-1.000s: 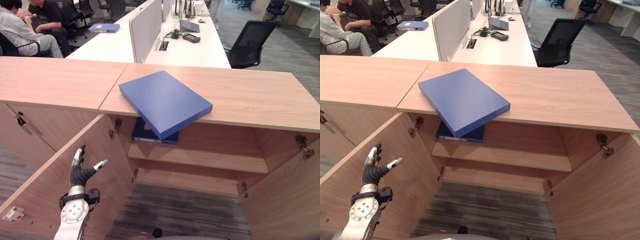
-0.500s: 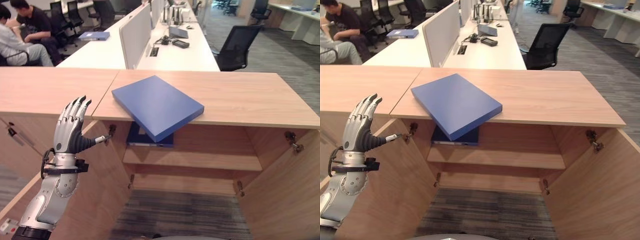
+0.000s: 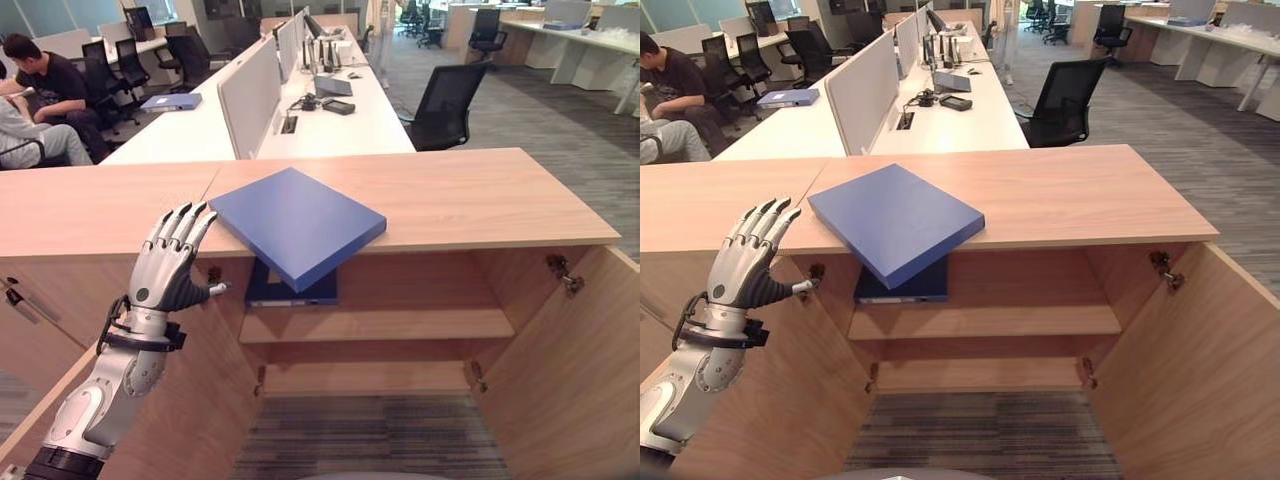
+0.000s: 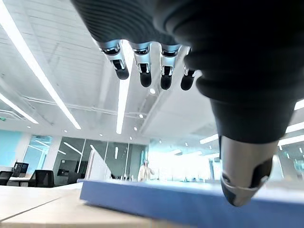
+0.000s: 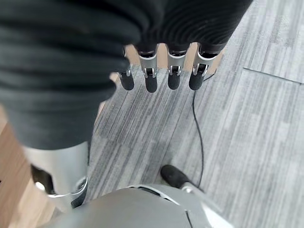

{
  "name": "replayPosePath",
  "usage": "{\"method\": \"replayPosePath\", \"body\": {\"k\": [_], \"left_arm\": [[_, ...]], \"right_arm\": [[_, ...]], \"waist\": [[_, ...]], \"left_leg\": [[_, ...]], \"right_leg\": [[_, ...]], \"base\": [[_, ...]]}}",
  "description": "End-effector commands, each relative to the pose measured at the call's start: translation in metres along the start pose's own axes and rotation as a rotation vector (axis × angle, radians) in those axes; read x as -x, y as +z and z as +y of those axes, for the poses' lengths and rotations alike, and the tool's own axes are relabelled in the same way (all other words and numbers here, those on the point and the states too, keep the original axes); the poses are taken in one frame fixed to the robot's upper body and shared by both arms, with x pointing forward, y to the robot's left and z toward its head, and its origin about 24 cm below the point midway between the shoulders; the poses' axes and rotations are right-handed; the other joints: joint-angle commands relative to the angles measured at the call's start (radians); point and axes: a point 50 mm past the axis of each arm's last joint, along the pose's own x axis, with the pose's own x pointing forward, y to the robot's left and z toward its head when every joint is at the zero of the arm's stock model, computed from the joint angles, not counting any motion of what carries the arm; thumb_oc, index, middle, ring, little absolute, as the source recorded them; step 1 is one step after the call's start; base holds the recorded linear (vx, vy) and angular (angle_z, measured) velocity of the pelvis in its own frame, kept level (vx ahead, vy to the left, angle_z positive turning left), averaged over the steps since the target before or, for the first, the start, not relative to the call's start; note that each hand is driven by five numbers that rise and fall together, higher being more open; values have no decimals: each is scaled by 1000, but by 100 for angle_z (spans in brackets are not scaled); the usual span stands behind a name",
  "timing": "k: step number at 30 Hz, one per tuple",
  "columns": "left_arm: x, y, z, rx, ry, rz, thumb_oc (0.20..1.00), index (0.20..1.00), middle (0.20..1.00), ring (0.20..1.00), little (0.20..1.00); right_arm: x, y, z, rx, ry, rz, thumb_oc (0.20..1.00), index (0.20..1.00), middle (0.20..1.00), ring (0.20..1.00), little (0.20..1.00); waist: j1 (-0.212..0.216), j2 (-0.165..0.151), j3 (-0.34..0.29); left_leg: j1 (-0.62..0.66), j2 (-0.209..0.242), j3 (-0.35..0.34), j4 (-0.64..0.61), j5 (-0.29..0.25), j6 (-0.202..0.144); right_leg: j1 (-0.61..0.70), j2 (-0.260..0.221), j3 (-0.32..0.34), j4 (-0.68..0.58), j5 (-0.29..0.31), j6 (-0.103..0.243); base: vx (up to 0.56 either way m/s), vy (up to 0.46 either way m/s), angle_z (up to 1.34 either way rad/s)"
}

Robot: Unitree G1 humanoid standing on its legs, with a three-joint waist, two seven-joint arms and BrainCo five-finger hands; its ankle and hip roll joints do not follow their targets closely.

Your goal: Put the empty folder in the office cabinet

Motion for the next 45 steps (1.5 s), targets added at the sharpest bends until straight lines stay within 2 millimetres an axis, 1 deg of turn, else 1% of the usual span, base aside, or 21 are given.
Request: {"method": "replayPosePath", "body": {"k": [1,6,15,18,19,22,24,25,27,28,37,41,45], "left_arm": [[-13,-5,17,-90,54,-41,1000,1000,1000,1000,1000],[-14,-7,9,-99,34,-25,1000,1000,1000,1000,1000],[-26,-6,1,-133,14,-42,1000,1000,1000,1000,1000],[-32,-3,0,-139,23,-58,1000,1000,1000,1000,1000],[-35,-2,1,-143,27,-66,1000,1000,1000,1000,1000],[-42,2,0,-154,31,-89,1000,1000,1000,1000,1000],[-44,3,0,-158,29,-94,1000,1000,1000,1000,1000],[-46,5,-3,-156,19,-104,1000,1000,1000,1000,1000],[-48,7,-6,-160,6,-117,1000,1000,1000,1000,1000],[-49,7,-6,-160,7,-118,1000,1000,1000,1000,1000],[-62,17,-15,-160,-21,-159,1000,1000,1000,1000,1000],[-64,18,-18,-170,-36,-168,1000,1000,1000,1000,1000],[-65,16,-25,-189,-66,-163,1000,1000,1000,1000,1000]], "right_arm": [[0,6,0,89,11,-22,1000,1000,1000,1000,1000],[-1,5,-4,87,0,-18,1000,1000,1000,1000,1000],[-1,6,-8,93,-9,-20,1000,1000,1000,1000,1000],[-1,2,-8,104,-7,-10,1000,1000,1000,1000,1000],[-1,2,-9,103,-10,-10,1000,1000,1000,1000,1000],[-1,2,-11,111,-15,-11,1000,1000,1000,1000,1000],[-1,2,-12,111,-17,-13,1000,1000,1000,1000,1000],[-1,2,-13,116,-17,-13,1000,1000,1000,1000,1000],[-2,2,-14,119,-18,-14,1000,1000,1000,1000,1000],[-2,2,-14,118,-18,-14,1000,1000,1000,1000,1000],[-2,0,-17,137,-24,-11,1000,1000,1000,1000,1000],[-2,1,-17,141,-25,-14,1000,1000,1000,1000,1000],[-2,1,-17,148,-25,-17,1000,1000,1000,1000,1000]], "waist": [[-18,-51,-2],[-23,-51,-8],[-33,-48,-12],[-41,-48,-17],[-41,-49,-16],[-48,-47,-20],[-50,-48,-19],[-53,-47,-22],[-56,-46,-24],[-55,-47,-22],[-70,-45,-27],[-73,-43,-27],[-79,-43,-29]], "left_leg": [[21,-41,-27,12,-124,37],[24,-42,-21,12,-127,39],[31,-44,-12,12,-132,43],[33,-43,-6,12,-134,44],[30,-44,-3,12,-126,44],[37,-43,1,12,-136,46],[35,-44,4,12,-129,46],[38,-42,5,12,-138,47],[40,-43,8,12,-139,47],[36,-44,9,12,-131,47],[42,-43,24,12,-136,49],[44,-43,27,12,-138,50],[49,-42,33,12,-140,51]], "right_leg": [[-35,-32,23,6,13,81],[-33,-34,28,6,11,83],[-32,-35,38,6,14,86],[-33,-37,40,6,15,88],[-36,-38,42,6,22,88],[-33,-37,48,6,16,90],[-36,-39,50,6,23,89],[-33,-37,52,6,16,90],[-32,-37,56,6,16,90],[-36,-38,55,6,23,90],[-37,-39,63,6,24,92],[-36,-40,66,6,25,93],[-34,-40,71,6,25,93]], "base": [[10,8,-7],[4,7,-3],[5,4,-5],[0,0,0],[3,0,-6],[9,0,-6],[-11,-3,-8],[33,-6,-9],[5,-1,-7],[-24,2,-7],[0,-1,-3],[3,-1,-3],[10,-3,-6]]}}
